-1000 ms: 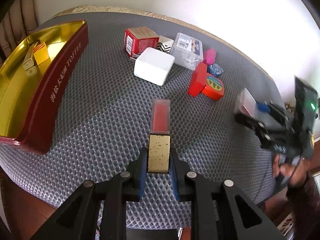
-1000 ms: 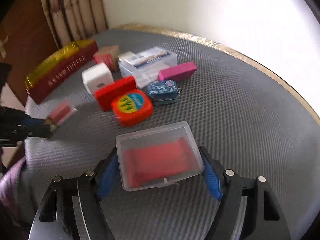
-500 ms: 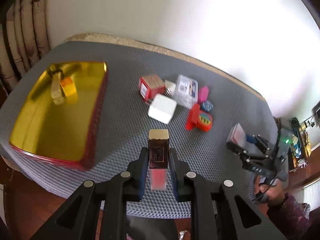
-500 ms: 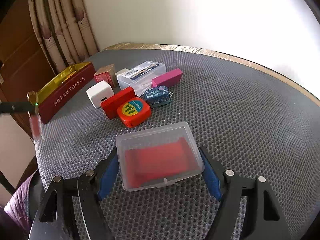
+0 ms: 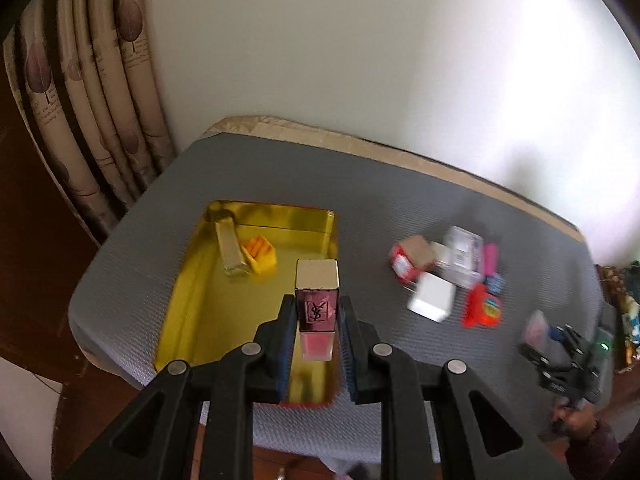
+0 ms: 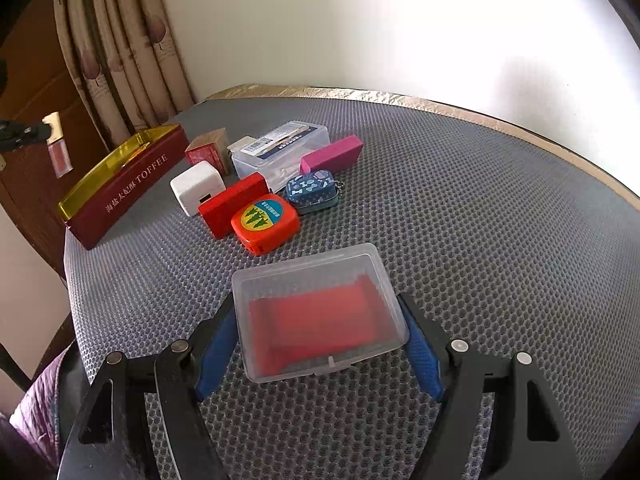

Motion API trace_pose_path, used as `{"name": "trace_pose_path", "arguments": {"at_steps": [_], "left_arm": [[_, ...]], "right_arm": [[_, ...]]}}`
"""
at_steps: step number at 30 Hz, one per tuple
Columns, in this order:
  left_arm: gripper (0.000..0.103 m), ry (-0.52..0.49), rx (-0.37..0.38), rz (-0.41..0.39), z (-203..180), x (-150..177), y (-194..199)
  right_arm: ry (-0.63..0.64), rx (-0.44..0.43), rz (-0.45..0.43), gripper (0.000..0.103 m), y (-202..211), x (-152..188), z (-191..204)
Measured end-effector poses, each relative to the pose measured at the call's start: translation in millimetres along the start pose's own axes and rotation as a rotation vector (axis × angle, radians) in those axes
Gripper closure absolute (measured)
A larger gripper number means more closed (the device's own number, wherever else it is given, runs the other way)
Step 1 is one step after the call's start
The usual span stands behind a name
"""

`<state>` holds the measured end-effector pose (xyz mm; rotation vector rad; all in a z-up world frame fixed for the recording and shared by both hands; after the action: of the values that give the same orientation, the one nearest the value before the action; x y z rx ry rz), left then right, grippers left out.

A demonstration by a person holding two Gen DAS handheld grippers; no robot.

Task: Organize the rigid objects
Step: 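Carry the lipstick into the tin with the left tool while the right tool grasps the clear red-lidded case, then release the lipstick in the tin, then lower the clear case into the tin with the right tool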

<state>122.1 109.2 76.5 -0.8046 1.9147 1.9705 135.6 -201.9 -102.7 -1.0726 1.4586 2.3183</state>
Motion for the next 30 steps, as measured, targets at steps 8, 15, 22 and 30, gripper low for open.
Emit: {"name": "trace_pose_path", "arguments": {"at_steps": [8, 15, 22, 30], "left_arm": [[0.083, 0.045, -0.042, 0.086, 23.2, -16.6, -86.7], [0.083, 0.074, -0.029, 0.127, 27.1, -27.4, -130.6], [0.063, -0.009, -0.16, 0.082, 29.6, -44.7, -141.6], [0.063, 0.117, -0.138, -0.073, 41.1, -30.7, -74.8]], "right_arm": [[0.001, 0.004, 0.002, 0.03, -1.7, 0.4, -0.3], [0.002, 0.002, 0.01, 0.03, -4.6, 1.1, 1.1], [-0.001, -0.001, 0.012, 0.03, -5.7, 1.4, 1.0], [-0.003, 0.007, 0.02, 0.03, -7.7, 2.1, -0.6]]}}
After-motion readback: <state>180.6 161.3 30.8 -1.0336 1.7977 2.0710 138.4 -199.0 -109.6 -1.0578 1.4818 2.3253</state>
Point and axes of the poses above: each gripper's, at about its wrist camera, not at the fingertips, and y roughly against the way its jaws point, z to its left, x to its underside, the point moved 9 cm from there along -y, roughly the way its jaws point, and after that the axes turned 1 degree about -x, right-handed, at the moved point
